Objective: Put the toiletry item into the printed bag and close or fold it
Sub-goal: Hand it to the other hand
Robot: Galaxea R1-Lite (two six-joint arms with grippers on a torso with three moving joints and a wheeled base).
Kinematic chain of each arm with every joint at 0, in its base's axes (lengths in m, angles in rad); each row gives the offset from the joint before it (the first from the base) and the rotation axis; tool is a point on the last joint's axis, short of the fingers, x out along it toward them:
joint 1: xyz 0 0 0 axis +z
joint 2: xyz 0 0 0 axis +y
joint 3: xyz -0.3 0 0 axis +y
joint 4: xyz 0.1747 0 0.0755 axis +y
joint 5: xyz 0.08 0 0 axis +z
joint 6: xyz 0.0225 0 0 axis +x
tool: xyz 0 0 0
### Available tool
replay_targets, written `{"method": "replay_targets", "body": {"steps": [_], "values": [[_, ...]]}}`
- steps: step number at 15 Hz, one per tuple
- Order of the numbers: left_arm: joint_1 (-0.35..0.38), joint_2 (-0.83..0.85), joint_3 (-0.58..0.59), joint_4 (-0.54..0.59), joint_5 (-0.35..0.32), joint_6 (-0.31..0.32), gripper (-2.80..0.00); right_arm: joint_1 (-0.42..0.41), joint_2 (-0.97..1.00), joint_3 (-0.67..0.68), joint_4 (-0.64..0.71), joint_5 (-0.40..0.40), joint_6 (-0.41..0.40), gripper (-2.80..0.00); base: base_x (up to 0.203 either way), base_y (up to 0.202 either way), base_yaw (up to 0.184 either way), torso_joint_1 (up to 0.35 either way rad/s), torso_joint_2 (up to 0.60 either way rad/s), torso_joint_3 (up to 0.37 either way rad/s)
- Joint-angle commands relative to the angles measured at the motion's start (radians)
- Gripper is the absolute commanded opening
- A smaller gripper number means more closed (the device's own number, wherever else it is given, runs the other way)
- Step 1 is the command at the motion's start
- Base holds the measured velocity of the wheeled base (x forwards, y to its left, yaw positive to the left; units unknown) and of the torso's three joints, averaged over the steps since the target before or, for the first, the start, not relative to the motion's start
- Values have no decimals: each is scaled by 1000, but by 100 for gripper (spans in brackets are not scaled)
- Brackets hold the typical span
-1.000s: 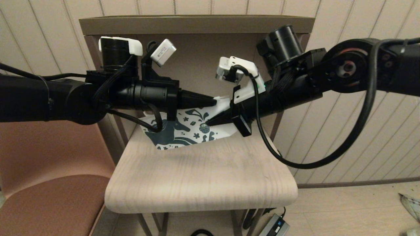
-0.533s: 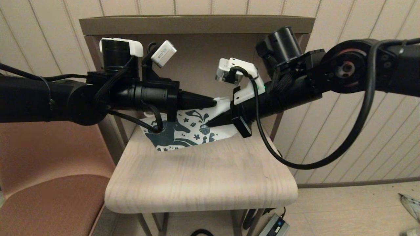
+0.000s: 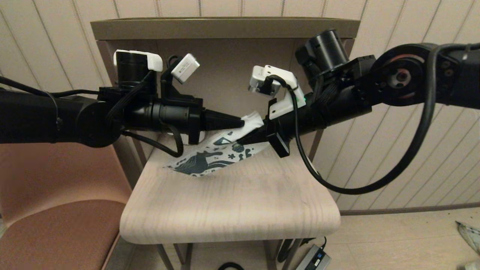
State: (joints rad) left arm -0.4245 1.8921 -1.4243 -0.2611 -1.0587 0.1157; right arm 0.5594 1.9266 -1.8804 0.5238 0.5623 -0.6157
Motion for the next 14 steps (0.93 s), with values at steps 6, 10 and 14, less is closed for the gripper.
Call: {"method": "replay_targets", "body": {"steps": [6, 10, 14], "values": [[7, -7, -2, -26, -7, -7, -280, 4, -5, 1, 4, 4, -4, -280, 0, 0, 0, 0, 0, 0], [4, -2, -23, -16, 5, -10, -280, 7, -5, 3, 4, 4, -4, -280, 0, 0, 0, 0, 0, 0], [-1, 4, -21, -18, 7, -4, 0, 8, 0, 3, 4, 4, -4, -280, 0, 0, 0, 0, 0, 0]]}}
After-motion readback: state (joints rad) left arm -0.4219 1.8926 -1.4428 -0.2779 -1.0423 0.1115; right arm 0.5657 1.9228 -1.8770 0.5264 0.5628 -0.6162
